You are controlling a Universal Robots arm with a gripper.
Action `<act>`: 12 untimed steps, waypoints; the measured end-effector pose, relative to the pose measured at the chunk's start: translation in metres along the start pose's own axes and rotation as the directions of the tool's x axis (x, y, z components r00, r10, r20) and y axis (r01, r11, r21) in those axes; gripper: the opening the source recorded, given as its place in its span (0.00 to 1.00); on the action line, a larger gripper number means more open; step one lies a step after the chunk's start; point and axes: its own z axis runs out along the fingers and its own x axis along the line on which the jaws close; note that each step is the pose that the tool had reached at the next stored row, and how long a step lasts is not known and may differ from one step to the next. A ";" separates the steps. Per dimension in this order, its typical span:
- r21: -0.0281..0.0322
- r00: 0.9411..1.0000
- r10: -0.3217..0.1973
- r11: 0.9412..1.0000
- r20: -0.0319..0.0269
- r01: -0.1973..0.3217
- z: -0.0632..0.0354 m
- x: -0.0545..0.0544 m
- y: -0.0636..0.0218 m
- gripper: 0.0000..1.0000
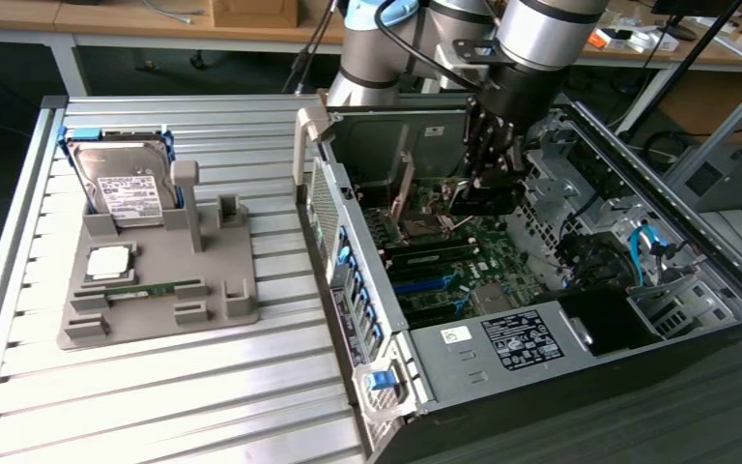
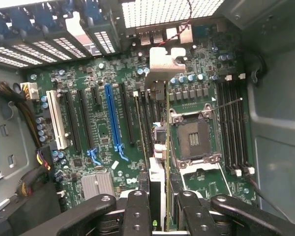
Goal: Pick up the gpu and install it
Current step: 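Insert the gpu into the slot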
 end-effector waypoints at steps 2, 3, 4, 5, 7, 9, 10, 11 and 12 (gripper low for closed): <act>0.000 1.000 -0.010 1.000 0.000 0.010 0.0000 0.000 0.0000 0.27; 0.000 1.000 -0.016 1.000 0.000 0.016 0.0000 0.000 0.0000 0.27; -0.001 1.000 -0.023 1.000 0.001 0.023 0.0000 0.000 0.0000 0.27; -0.001 1.000 -0.030 1.000 0.001 0.030 0.0000 0.000 0.0000 0.27; -0.001 0.999 -0.040 0.999 0.001 0.040 0.0000 0.000 0.0000 0.27; -0.001 0.999 -0.050 0.999 0.001 0.050 0.0000 0.000 0.0000 0.27; -0.002 0.998 -0.061 0.998 0.002 0.061 0.0000 0.000 0.0000 0.27; -0.002 0.998 -0.066 0.998 0.002 0.066 0.0000 0.000 0.0000 0.27; -0.002 0.997 -0.072 0.997 0.002 0.072 0.0000 0.000 0.0000 0.27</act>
